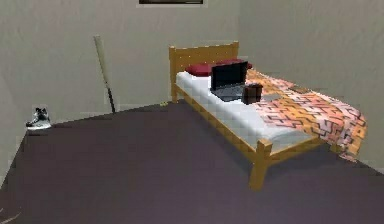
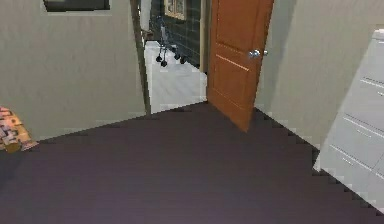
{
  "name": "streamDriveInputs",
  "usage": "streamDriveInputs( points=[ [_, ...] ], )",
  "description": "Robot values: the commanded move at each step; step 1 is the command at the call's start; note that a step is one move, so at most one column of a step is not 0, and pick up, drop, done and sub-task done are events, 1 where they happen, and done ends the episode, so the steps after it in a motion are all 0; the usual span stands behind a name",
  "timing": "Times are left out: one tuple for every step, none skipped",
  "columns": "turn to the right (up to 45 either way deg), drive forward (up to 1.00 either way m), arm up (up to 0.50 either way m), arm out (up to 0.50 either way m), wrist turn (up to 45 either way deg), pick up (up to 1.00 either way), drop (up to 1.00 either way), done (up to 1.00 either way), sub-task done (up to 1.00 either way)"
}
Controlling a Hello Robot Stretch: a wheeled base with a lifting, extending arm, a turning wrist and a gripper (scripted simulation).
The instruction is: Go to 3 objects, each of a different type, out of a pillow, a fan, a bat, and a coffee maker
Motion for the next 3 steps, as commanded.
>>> streamDriveInputs(
  points=[
    [-3.0, 0.00, 0.00, 0.00, 0.0, 0.00, 0.00, 0.00, 0.00],
    [9.0, 0.00, 0.00, 0.00, 0.0, 0.00, 0.00, 0.00, 0.00],
    [0.0, 0.50, 0.00, 0.00, 0.0, 0.00, 0.00, 0.00, 0.00]
  ],
)
